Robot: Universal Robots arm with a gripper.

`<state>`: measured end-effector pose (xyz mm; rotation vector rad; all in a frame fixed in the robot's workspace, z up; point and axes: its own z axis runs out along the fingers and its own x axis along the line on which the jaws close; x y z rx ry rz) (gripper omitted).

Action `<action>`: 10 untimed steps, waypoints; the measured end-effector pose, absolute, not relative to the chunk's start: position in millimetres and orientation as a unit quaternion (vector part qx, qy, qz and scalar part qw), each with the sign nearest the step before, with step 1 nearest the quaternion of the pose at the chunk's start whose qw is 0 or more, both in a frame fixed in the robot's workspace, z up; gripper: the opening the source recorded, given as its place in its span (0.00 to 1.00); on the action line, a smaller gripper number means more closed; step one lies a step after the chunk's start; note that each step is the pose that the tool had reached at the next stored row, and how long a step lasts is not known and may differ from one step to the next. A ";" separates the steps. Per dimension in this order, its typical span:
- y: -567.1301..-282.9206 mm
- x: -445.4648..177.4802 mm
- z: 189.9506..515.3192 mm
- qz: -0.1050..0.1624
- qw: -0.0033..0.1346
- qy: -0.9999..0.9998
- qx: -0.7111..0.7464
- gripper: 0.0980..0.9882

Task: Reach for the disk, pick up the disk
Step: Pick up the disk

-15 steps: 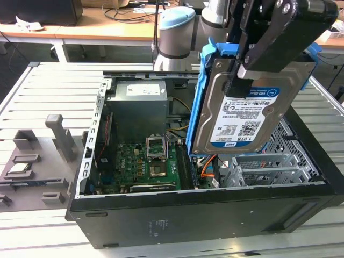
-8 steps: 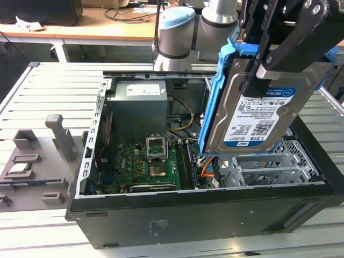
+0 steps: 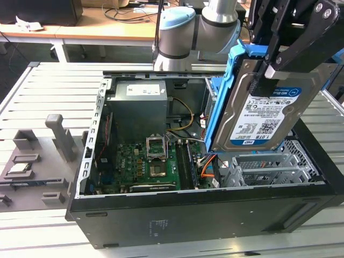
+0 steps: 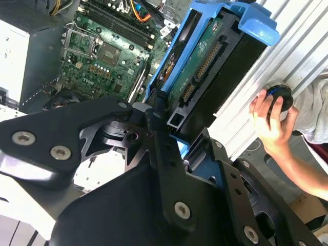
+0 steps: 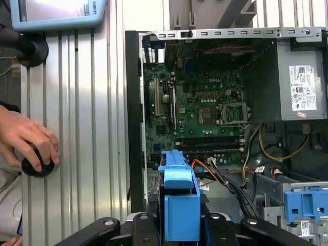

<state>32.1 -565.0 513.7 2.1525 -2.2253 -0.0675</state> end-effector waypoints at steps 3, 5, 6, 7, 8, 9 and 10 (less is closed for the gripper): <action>-564.6 36.7 509.6 -0.024 0.024 -0.718 0.695 0.30; -564.4 38.9 507.4 -0.025 0.025 -0.718 0.695 0.30; -564.3 39.9 506.6 -0.026 0.025 -0.718 0.695 0.30; -564.0 42.4 504.9 -0.026 0.026 -0.718 0.695 0.30; -563.8 44.0 503.8 -0.027 0.027 -0.718 0.695 0.30; -563.4 46.6 501.9 -0.028 0.028 -0.718 0.695 0.30; -563.2 47.8 501.1 -0.028 0.028 -0.718 0.695 0.30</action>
